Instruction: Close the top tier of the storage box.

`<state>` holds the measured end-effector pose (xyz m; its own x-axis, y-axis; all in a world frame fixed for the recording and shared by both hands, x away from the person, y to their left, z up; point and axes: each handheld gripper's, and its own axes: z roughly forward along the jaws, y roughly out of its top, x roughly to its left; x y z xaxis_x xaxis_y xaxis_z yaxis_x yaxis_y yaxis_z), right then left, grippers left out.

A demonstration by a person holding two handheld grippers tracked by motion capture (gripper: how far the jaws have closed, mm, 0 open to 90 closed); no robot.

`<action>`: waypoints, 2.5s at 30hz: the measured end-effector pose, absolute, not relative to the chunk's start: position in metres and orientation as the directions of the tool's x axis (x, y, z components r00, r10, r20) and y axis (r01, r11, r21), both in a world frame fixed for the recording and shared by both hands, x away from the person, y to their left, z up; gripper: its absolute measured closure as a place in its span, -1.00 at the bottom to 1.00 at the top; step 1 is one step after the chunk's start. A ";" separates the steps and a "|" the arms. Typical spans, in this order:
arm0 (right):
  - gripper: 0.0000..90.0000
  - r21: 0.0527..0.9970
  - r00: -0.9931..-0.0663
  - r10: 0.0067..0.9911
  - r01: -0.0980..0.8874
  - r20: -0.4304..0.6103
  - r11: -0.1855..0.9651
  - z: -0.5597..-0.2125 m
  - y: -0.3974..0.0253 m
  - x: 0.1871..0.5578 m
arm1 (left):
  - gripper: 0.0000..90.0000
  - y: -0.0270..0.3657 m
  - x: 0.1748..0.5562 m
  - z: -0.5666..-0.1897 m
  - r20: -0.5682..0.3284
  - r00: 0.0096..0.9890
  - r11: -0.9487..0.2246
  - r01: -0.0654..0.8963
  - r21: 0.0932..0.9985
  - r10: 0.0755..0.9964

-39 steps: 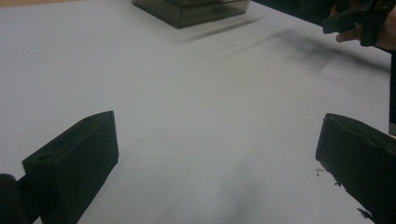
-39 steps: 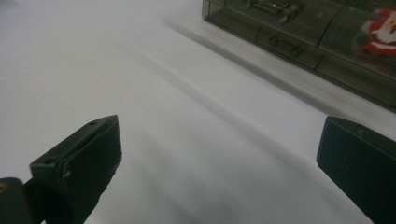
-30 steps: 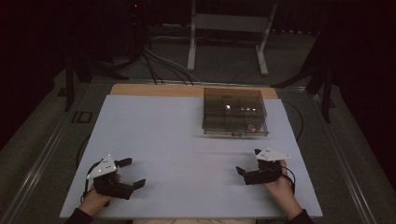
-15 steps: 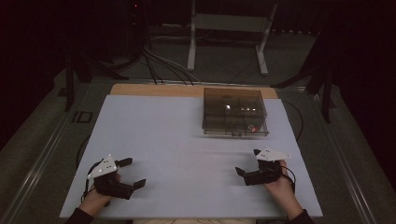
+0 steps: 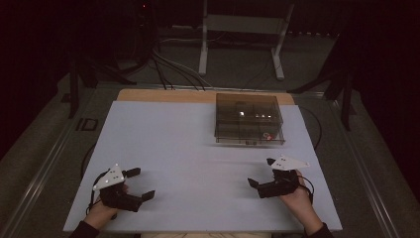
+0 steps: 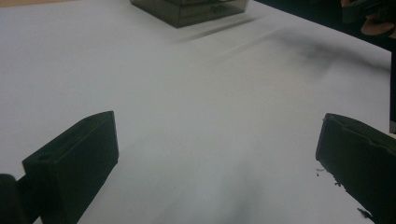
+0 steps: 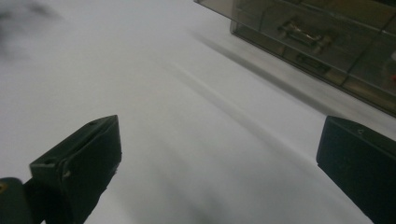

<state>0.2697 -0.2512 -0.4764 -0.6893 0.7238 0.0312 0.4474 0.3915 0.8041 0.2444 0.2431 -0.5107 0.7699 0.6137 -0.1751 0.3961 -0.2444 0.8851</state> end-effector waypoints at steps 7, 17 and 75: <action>-1.00 0.818 -0.689 0.725 0.430 0.023 0.383 -0.467 -0.248 0.269 | -1.00 0.243 0.245 -0.511 -0.175 0.769 -0.245 0.397 0.884 0.615; -1.00 0.833 -0.667 0.745 0.413 0.002 0.367 -0.450 -0.249 0.270 | -1.00 0.243 0.244 -0.510 -0.174 0.768 -0.245 0.397 0.885 0.616; -0.99 0.790 -0.473 0.879 0.518 -0.056 0.329 -0.477 -0.244 0.292 | -1.00 0.243 0.244 -0.510 -0.172 0.770 -0.243 0.392 0.887 0.614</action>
<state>0.2916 -0.2442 -0.4774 -0.4728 0.8794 -0.0557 0.5181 0.3285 0.7897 0.2441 0.2435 -0.5097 0.7703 0.6140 -0.1723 0.3924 -0.2433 0.8870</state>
